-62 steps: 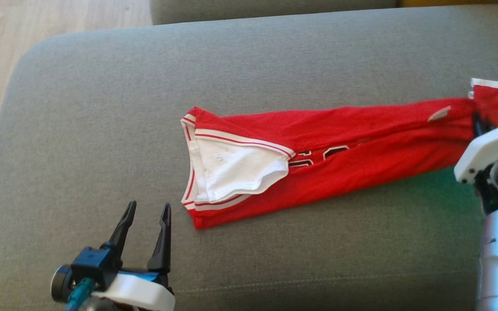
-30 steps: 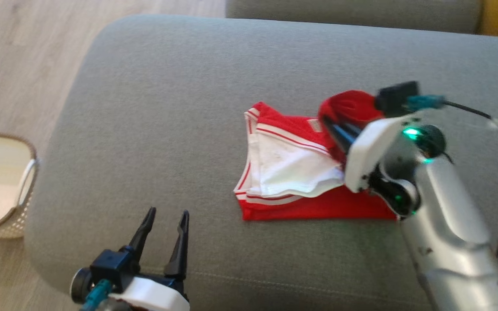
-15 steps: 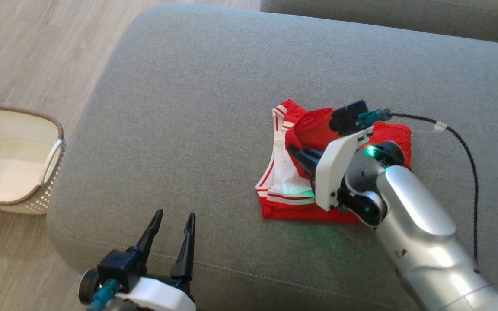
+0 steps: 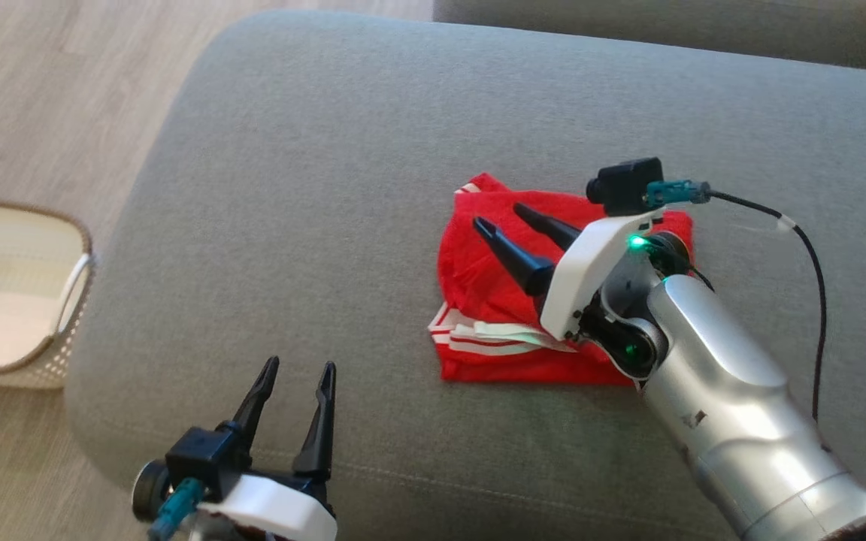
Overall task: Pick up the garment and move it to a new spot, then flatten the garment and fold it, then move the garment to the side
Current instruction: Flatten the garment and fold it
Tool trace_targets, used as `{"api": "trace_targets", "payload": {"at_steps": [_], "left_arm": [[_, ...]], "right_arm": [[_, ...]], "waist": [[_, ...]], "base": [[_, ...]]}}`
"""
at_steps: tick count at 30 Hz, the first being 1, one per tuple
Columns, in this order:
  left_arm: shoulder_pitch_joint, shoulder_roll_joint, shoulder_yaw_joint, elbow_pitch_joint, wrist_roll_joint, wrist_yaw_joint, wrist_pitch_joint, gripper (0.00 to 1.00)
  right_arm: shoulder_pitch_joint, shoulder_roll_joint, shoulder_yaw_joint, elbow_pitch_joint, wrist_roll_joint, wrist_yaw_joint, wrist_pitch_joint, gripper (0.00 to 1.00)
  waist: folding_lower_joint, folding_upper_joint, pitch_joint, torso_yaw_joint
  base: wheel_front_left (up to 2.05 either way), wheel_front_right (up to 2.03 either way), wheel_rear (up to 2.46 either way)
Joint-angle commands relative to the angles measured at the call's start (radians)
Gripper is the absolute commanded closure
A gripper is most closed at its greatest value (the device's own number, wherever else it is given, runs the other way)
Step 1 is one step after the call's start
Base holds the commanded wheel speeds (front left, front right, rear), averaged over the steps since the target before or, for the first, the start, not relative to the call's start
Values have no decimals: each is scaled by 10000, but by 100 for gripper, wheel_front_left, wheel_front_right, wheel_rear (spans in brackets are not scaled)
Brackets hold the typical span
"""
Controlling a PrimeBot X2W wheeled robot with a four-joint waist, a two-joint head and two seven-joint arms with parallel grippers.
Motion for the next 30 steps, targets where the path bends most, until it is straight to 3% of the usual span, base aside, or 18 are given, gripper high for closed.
{"api": "trace_targets", "payload": {"at_steps": [1,8,12,23,24,25,26,27,30], "left_arm": [[-224,20,366,-360,62,25,-122,0],[-90,102,563,-685,132,168,-122,0],[63,159,728,-929,119,290,-122,0],[294,61,998,-1370,83,630,-122,0],[284,53,948,-1400,101,626,-122,0],[274,51,922,-1407,108,620,-122,0],[263,46,901,-1416,113,621,-122,0],[249,39,877,-1419,115,620,-122,0],[200,10,770,-1403,118,587,-122,0]], "right_arm": [[-258,164,9,-493,-3,-4,-330,0],[269,163,-1642,-928,-2141,-4,-1108,0],[1535,155,-2774,-2110,-3264,-4,-1171,0],[4821,-38,-3498,-5150,-4232,-4,-1408,0],[4972,-36,-3423,-5335,-4349,-4,-1254,12],[4966,-34,-3407,-5389,-4391,-4,-1197,50],[4904,-33,-3360,-5412,-4418,-4,-1152,81],[4793,-69,-3246,-5381,-4475,-4,-1081,100],[4184,-234,-2864,-4968,-4745,-4,-965,100]], "waist": [[0,0,-97,-260],[0,0,-343,-811],[0,0,-477,-1135],[0,0,-585,-1596],[0,0,-566,-1514],[0,0,-547,-1458],[0,0,-520,-1398],[0,0,-491,-1324],[0,0,-375,-1045]], "base": [[0,0,0],[0,0,0],[0,0,0],[0,0,0],[0,0,0],[0,0,0],[0,0,0],[0,0,0],[0,0,0]]}}
